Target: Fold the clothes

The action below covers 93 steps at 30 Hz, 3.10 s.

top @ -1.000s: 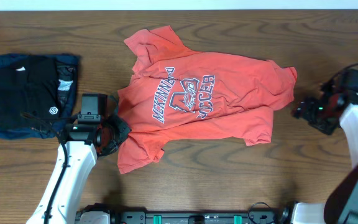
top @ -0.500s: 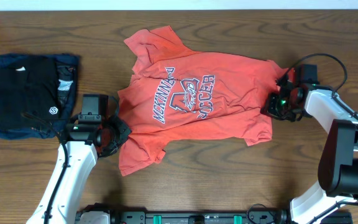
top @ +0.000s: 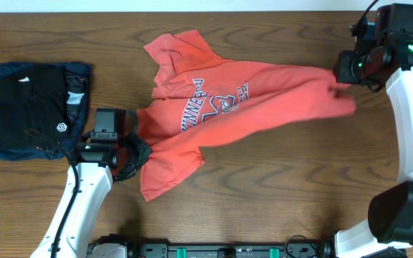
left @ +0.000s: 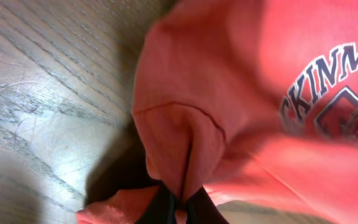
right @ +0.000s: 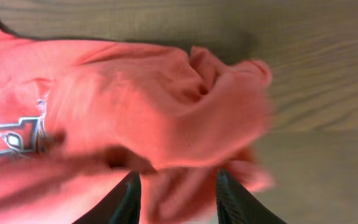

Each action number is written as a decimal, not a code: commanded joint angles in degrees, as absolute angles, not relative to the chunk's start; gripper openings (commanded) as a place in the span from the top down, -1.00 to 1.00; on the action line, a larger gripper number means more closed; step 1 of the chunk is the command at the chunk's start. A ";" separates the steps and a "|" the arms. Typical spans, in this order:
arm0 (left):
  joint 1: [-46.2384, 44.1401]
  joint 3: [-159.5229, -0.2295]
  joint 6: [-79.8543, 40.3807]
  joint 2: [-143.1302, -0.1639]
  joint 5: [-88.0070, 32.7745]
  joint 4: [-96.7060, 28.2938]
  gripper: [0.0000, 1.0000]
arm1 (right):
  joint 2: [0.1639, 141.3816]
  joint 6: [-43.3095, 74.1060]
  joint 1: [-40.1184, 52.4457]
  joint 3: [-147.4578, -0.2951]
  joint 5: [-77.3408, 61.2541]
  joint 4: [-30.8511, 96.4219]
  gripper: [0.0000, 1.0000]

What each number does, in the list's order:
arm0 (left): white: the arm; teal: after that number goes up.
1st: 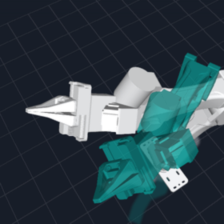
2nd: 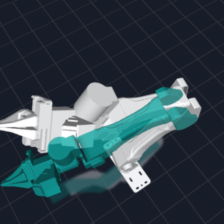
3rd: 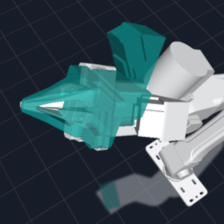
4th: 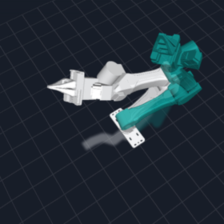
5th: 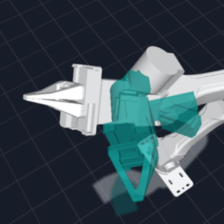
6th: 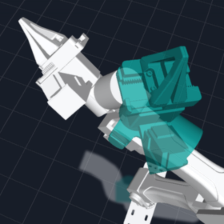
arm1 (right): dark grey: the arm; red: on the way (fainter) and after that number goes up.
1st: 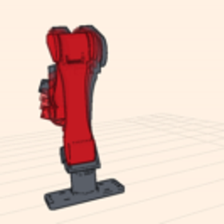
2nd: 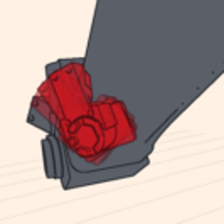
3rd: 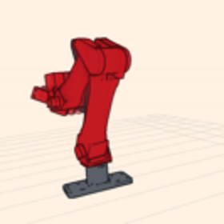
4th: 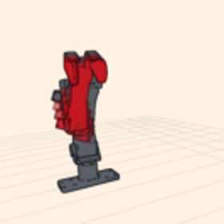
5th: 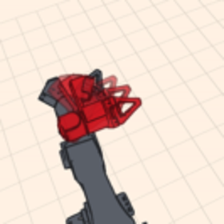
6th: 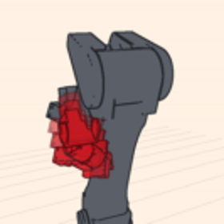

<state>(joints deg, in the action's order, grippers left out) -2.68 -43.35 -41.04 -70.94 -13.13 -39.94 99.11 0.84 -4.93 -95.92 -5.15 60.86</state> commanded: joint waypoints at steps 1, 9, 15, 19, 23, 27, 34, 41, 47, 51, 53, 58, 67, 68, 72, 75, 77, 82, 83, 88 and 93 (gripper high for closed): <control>-2.48 -43.11 -40.25 -71.16 -11.88 -40.27 0.88 | 100.44 -0.69 -3.77 -92.97 0.05 62.65 0.01; -2.48 -43.11 -39.42 -71.16 -11.86 -40.25 0.88 | 100.44 3.70 -4.62 -80.42 6.39 62.17 -0.19; -2.48 -43.11 -39.42 -71.16 -11.86 -40.23 0.88 | 100.44 7.94 -7.01 -67.90 9.69 54.13 -0.20; -2.48 -43.11 -39.42 -71.16 -11.86 -40.23 0.88 | 100.44 7.86 -8.10 -62.24 8.19 48.23 -0.20; -2.48 -43.11 -39.44 -71.16 -11.86 -40.21 0.88 | 100.44 7.64 -8.21 -58.26 5.48 43.00 -0.19; -2.48 -43.11 -39.42 -71.16 -11.88 -40.25 0.88 | 100.44 7.66 -8.19 -54.94 3.16 39.07 -0.16; -2.48 -43.11 -39.44 -71.16 -11.88 -40.25 0.88 | 100.44 7.70 -8.21 -50.43 3.20 35.53 0.27; -2.48 -43.20 -39.35 -70.94 -11.90 -40.05 0.88 | 98.28 9.82 -8.36 -55.35 2.87 44.36 0.99; -2.48 -46.87 -35.48 -69.43 -11.88 -38.20 0.88 | 94.85 9.58 -10.76 -75.96 2.50 66.48 0.98; -2.48 -48.80 -35.38 -68.53 -11.90 -37.26 0.88 | 94.50 9.56 -12.86 -86.65 2.57 74.78 0.98; -2.48 -48.77 -35.38 -68.36 -11.90 -37.65 0.88 | 94.50 8.84 -13.56 -88.23 2.55 77.49 0.98; -2.48 -48.71 -35.35 -68.47 -11.16 -40.03 0.88 | 94.87 7.55 -14.24 -85.27 3.22 82.02 0.98; -2.48 -48.71 -35.35 -68.47 -10.85 -40.03 0.88 | 95.74 7.16 -14.35 -78.13 3.64 78.54 0.84; -2.48 -48.71 -35.35 -68.47 -10.85 -40.07 0.88 | 95.74 7.20 -14.35 -77.38 4.45 79.18 0.80; -2.48 -48.71 -35.35 -68.47 -10.85 -40.07 0.88 | 95.74 7.27 -14.35 -74.83 7.22 80.55 0.59; -2.48 -48.71 -35.35 -68.47 -10.85 -40.07 0.88 | 95.74 8.45 -14.35 -74.04 9.47 80.29 0.46; -2.48 -48.71 -35.35 -68.47 -10.85 -40.07 0.88 | 95.74 9.54 -14.35 -74.02 9.43 80.66 0.43; -2.48 -48.69 -35.33 -68.47 -10.87 -40.49 0.89 | 95.74 14.02 -14.35 -70.96 9.41 81.08 0.21; -2.48 -48.66 -35.35 -68.47 -10.87 -40.58 0.88 | 95.74 15.46 -14.33 -69.71 9.41 80.23 0.21; -2.48 -48.66 -35.33 -68.47 -10.87 -40.95 0.88 | 95.74 22.06 -14.28 -60.95 6.57 71.72 0.17; -2.48 -48.66 -35.33 -68.47 -10.87 -41.25 0.88 | 95.74 27.68 -14.52 -52.93 6.63 64.16 0.14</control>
